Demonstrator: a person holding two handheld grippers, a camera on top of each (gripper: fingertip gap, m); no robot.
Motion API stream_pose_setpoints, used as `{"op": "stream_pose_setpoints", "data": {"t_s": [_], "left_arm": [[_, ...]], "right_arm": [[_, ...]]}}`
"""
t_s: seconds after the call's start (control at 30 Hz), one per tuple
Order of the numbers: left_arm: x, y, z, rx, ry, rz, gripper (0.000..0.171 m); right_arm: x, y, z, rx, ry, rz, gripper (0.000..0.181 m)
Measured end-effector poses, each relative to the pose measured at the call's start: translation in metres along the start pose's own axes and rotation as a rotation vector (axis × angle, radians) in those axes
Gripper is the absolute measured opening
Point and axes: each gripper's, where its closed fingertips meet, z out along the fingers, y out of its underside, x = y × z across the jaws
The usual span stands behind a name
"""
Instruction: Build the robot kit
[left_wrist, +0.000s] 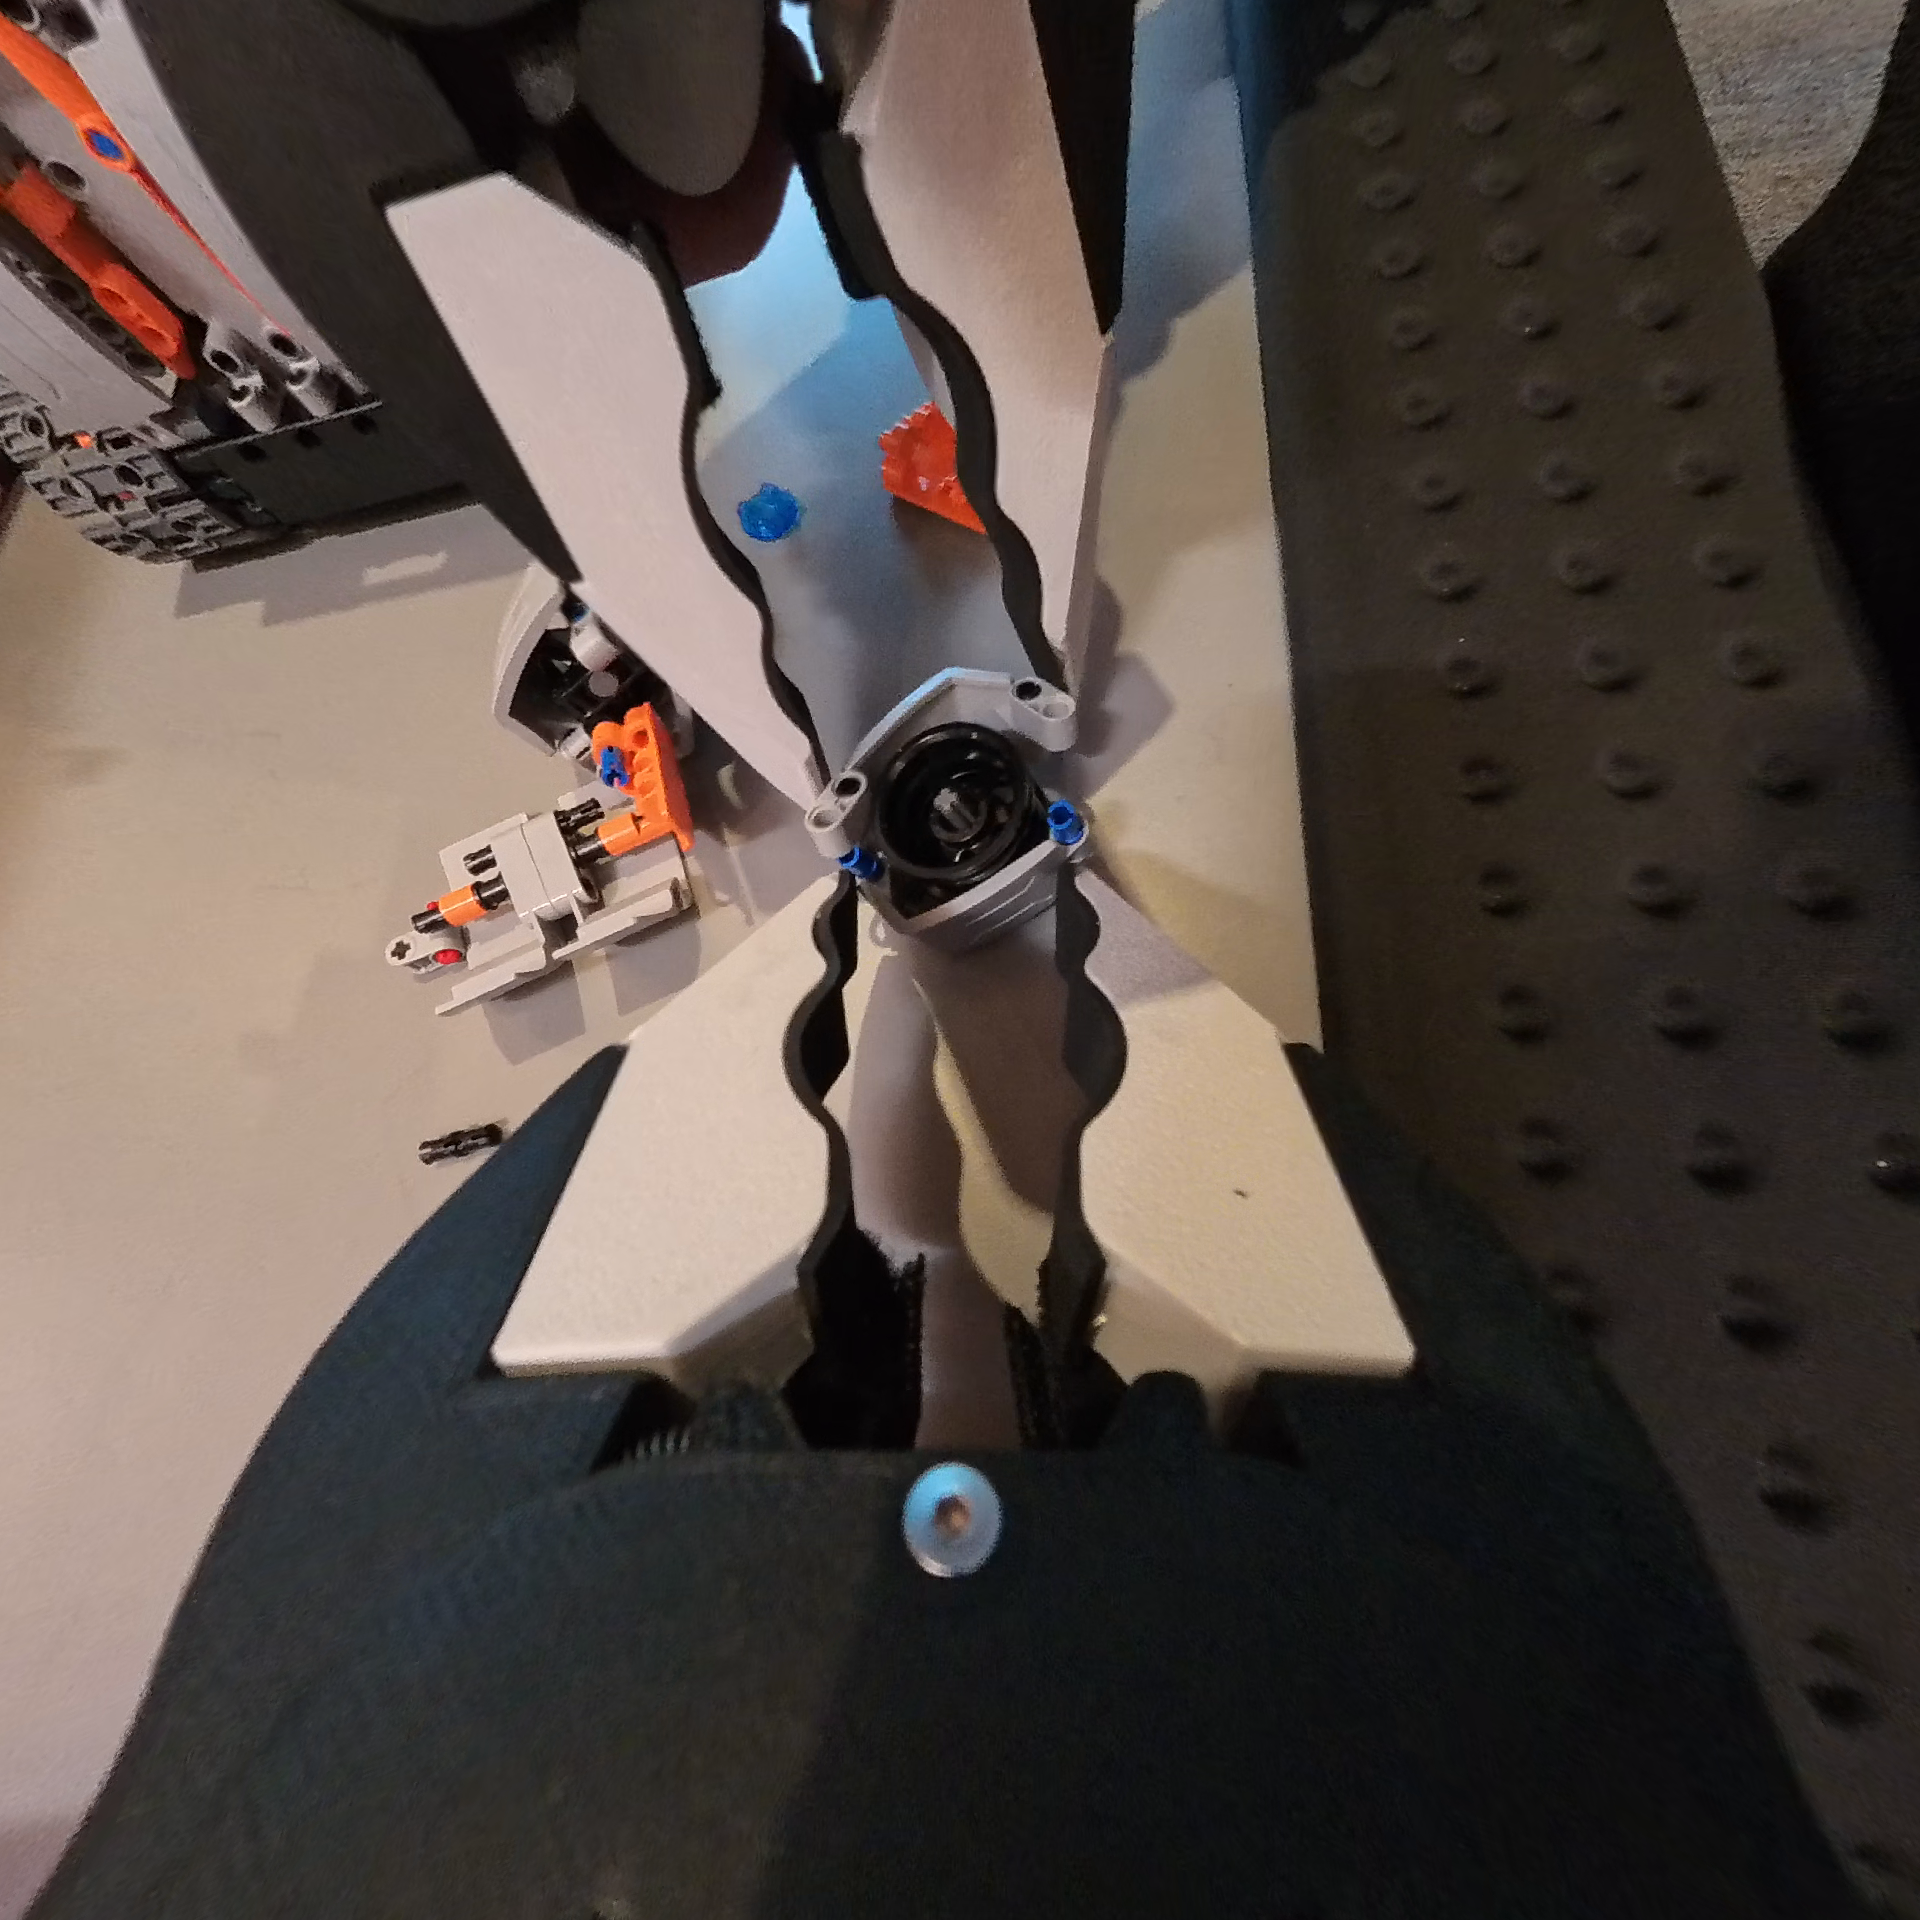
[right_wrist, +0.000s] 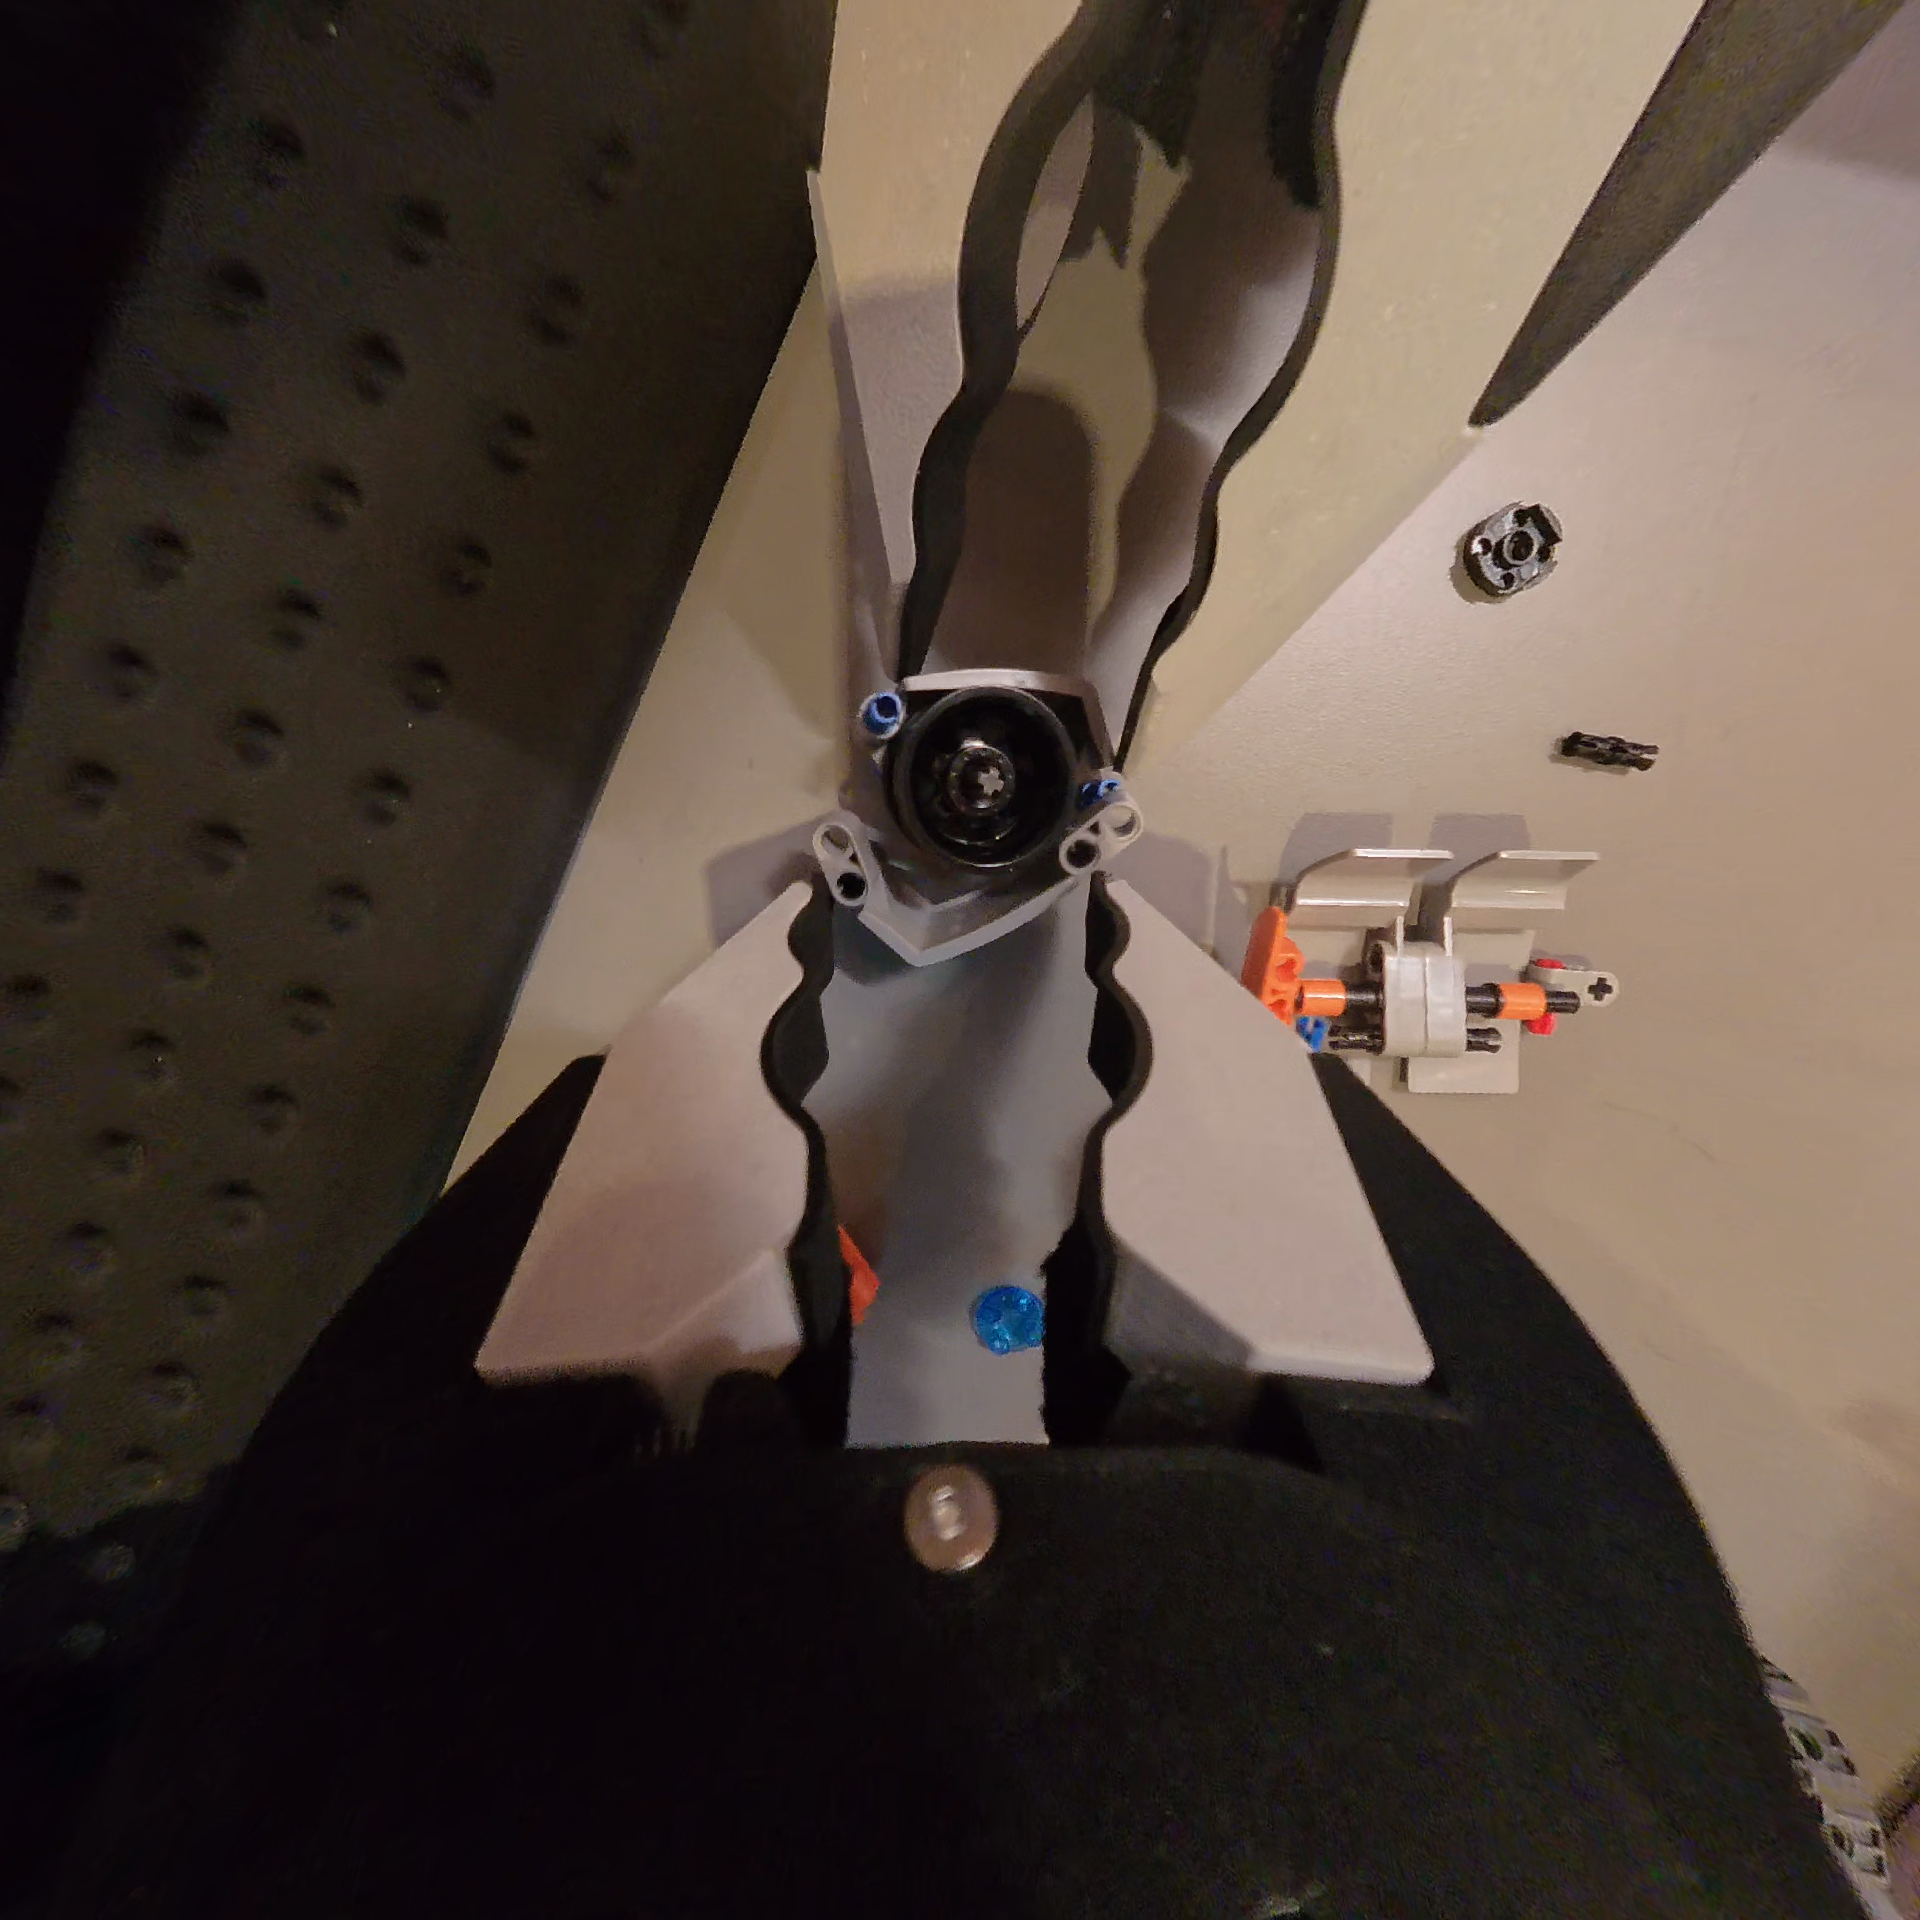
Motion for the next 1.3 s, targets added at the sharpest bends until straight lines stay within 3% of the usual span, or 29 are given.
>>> {"op": "stream_pose_setpoints", "data": {"t_s": [0.3, 0.57, 0.93, 1.17, 1.3], "left_arm": [[0.0, 0.0, 0.0, -0.002, -0.001, 0.002, 0.035], [0.0, 0.001, -0.001, -0.006, -0.003, 0.006, 0.035], [0.002, 0.002, 0.0, -0.009, 0.005, 0.01, 0.035], [-0.001, -0.001, -0.003, 0.007, -0.009, 0.005, 0.032], [-0.004, 0.005, -0.003, -0.019, -0.015, -0.032, 0.051]], "right_arm": [[-0.004, -0.001, -0.009, 0.038, -0.04, 0.038, 0.053], [0.017, -0.008, -0.021, 0.159, 0.022, 0.204, 0.021], [0.025, -0.012, -0.014, 0.2, 0.039, 0.251, 0.0], [0.024, -0.008, -0.014, 0.181, 0.032, 0.262, 0.003], [0.024, -0.009, -0.014, 0.167, 0.054, 0.247, 0.008]]}}
